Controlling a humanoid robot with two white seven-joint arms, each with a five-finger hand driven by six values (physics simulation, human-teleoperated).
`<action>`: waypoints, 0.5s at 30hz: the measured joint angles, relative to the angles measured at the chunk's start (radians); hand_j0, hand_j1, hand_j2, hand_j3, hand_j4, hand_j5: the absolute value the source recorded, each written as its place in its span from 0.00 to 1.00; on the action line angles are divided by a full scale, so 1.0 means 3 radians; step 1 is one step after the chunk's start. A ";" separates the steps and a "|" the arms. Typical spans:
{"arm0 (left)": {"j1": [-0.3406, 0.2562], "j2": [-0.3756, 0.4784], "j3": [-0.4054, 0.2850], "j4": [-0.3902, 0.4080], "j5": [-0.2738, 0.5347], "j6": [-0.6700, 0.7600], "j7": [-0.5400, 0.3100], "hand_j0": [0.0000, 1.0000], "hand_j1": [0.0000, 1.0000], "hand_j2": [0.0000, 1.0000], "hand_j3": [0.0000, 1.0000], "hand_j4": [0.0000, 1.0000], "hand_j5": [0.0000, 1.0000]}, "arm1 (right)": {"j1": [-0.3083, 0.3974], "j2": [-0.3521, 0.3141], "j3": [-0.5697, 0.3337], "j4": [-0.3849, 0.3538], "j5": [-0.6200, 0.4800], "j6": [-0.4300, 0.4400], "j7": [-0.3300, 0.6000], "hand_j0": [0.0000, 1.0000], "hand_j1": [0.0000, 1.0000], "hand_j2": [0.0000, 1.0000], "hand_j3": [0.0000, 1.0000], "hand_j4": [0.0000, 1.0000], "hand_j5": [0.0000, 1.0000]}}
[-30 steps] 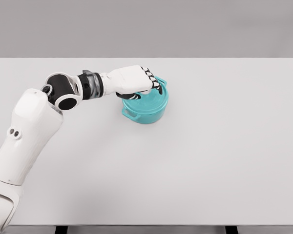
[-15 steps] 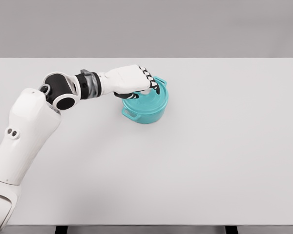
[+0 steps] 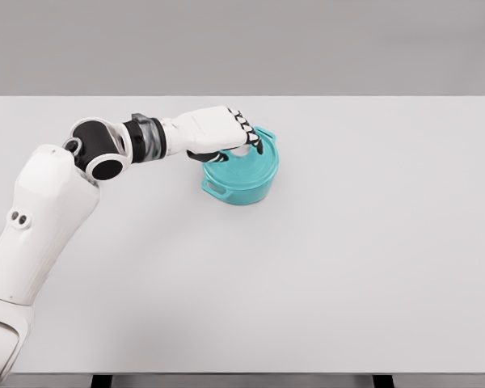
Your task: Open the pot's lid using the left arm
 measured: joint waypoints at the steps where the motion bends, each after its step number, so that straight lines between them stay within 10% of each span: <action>1: 0.0000 0.0001 0.0002 0.0005 0.0000 0.0000 0.0000 0.71 0.71 0.71 0.71 0.71 0.71 | 0.0000 0.0000 0.0000 0.0000 0.0000 0.0000 0.0000 1.00 1.00 1.00 1.00 1.00 1.00; 15: 0.0000 0.0005 0.0017 0.0017 0.0000 0.0000 0.0000 0.70 0.70 0.70 0.70 0.70 0.70 | 0.0000 0.0000 0.0000 0.0000 0.0000 0.0000 0.0000 1.00 1.00 1.00 1.00 1.00 1.00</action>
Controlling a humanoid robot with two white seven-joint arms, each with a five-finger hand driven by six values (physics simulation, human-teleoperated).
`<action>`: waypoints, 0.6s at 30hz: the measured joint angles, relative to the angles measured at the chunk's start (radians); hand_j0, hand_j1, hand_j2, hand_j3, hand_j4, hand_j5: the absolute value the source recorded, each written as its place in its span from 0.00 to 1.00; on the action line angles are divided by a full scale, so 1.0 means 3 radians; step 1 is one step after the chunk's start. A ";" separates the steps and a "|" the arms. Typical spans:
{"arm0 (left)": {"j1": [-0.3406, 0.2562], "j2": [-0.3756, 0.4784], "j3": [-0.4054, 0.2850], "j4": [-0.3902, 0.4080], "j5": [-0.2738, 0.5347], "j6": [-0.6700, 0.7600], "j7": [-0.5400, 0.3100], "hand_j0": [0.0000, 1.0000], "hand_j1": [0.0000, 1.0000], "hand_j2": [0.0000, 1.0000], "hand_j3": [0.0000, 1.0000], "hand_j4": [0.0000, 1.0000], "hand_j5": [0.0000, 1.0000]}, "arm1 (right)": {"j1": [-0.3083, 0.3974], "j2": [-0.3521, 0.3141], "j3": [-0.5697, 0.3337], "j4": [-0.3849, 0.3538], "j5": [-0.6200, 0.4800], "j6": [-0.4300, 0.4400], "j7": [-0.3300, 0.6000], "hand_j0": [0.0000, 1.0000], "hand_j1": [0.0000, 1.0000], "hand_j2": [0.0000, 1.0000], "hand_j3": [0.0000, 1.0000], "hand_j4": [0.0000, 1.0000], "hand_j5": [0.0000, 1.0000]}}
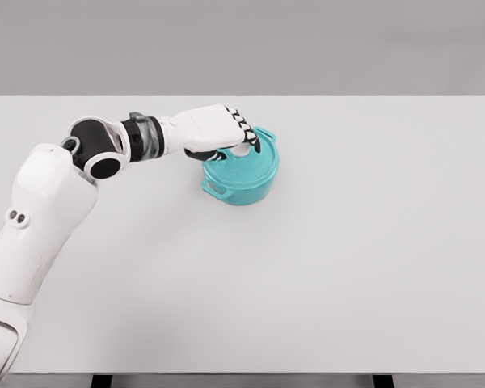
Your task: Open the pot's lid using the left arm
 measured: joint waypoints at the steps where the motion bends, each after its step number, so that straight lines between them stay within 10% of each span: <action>1: 0.0000 -0.0003 0.0001 0.0000 0.0000 0.0000 0.0000 0.70 0.70 0.70 0.70 0.70 0.70 | 0.0000 0.0000 0.0000 0.0000 0.0000 0.0000 0.0000 1.00 1.00 1.00 1.00 1.00 1.00; 18: -0.0036 -0.0073 0.0010 0.0116 -0.0005 0.0000 0.0000 0.70 0.70 0.70 0.70 0.70 0.70 | 0.0000 0.0000 0.0000 0.0000 0.0000 0.0000 0.0000 1.00 1.00 1.00 1.00 1.00 1.00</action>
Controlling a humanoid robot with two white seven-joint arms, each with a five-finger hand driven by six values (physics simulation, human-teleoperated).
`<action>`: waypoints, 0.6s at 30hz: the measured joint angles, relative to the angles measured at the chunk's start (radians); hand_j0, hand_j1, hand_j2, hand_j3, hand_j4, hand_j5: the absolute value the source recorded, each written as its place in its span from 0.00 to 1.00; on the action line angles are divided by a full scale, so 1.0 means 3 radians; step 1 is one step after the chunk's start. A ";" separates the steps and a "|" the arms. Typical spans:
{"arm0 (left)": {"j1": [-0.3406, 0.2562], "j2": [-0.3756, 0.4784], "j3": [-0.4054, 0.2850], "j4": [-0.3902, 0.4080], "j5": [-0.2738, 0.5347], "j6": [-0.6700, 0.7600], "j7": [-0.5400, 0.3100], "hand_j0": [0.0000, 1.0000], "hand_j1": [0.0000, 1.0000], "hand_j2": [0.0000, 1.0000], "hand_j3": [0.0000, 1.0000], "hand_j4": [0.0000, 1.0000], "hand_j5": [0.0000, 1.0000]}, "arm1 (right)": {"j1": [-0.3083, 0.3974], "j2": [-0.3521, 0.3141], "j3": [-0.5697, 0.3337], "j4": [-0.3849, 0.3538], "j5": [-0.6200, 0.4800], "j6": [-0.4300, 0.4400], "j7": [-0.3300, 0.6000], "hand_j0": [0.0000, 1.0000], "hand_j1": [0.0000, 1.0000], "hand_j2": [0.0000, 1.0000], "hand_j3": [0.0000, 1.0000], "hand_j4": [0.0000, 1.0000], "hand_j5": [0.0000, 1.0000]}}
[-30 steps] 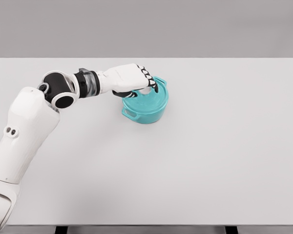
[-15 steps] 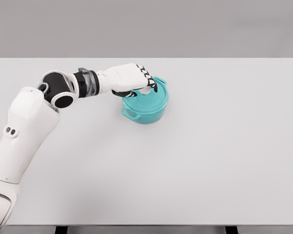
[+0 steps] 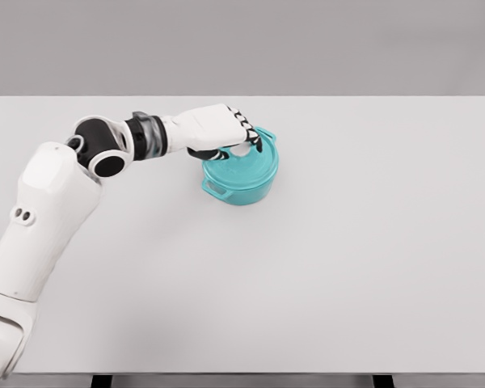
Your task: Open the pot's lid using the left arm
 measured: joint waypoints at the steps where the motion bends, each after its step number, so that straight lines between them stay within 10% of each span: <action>1: 0.0000 -0.0009 -0.0001 0.0002 0.0000 0.0000 0.0000 0.70 0.70 0.70 0.70 0.70 0.70 | 0.0000 0.0000 0.0000 0.0000 0.0000 0.0000 0.0000 1.00 1.00 1.00 1.00 1.00 1.00; 18: 0.0000 -0.0038 0.0008 0.0088 -0.0025 0.0011 0.0006 0.60 0.60 0.60 0.60 0.60 0.60 | 0.0000 0.0000 0.0000 0.0000 0.0000 0.0000 0.0000 1.00 1.00 1.00 1.00 1.00 1.00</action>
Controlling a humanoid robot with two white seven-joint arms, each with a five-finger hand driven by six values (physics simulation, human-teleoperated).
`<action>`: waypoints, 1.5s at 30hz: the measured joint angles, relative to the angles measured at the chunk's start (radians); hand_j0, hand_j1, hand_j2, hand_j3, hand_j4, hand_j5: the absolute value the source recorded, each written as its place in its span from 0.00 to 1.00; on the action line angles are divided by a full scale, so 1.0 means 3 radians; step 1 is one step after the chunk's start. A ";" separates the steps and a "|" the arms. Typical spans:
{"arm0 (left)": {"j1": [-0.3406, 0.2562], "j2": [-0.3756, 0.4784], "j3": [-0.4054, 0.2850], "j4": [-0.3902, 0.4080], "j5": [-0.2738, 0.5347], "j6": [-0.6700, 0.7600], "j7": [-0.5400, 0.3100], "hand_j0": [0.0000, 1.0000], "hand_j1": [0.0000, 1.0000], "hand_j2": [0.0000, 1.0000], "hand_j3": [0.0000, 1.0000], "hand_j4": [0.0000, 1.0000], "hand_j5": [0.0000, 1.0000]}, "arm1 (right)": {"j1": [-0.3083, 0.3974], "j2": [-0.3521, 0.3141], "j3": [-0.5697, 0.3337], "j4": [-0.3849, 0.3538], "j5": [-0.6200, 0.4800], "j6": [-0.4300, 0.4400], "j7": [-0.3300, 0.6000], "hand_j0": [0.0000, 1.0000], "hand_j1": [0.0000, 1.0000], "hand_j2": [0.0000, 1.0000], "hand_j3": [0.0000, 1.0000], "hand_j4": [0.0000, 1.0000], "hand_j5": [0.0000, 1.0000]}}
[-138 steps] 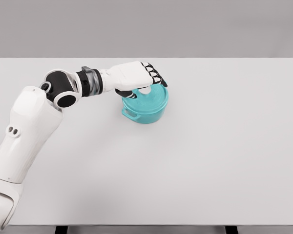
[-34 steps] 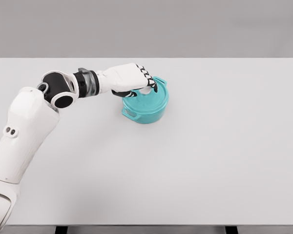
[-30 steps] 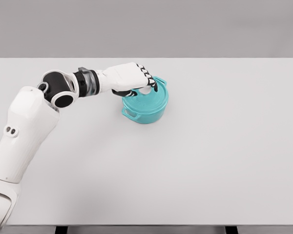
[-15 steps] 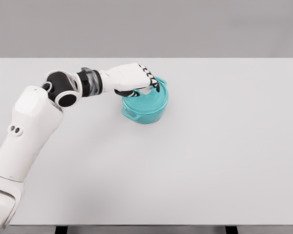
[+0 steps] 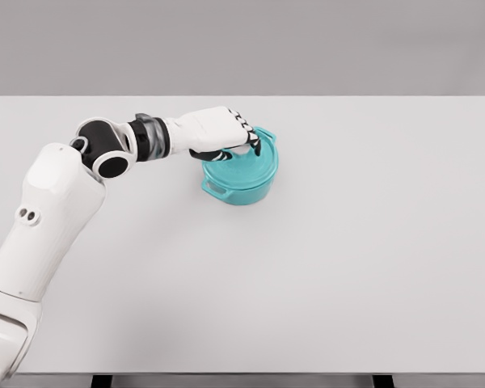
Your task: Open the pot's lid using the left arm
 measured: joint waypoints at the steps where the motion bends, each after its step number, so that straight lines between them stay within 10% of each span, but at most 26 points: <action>1: 0.0000 -0.0002 0.0001 0.0003 0.0002 0.0001 0.0001 0.60 0.60 0.60 0.60 0.60 0.60 | 0.0000 0.0000 0.0000 0.0000 0.0000 0.0000 0.0000 1.00 1.00 1.00 1.00 1.00 1.00; 45: 0.0210 0.0397 0.0829 -0.0006 0.0070 -0.0014 -0.0007 0.54 0.54 0.54 0.54 0.54 0.54 | 0.0000 0.0000 0.0000 0.0000 0.0000 0.0000 0.0000 1.00 1.00 1.00 1.00 1.00 1.00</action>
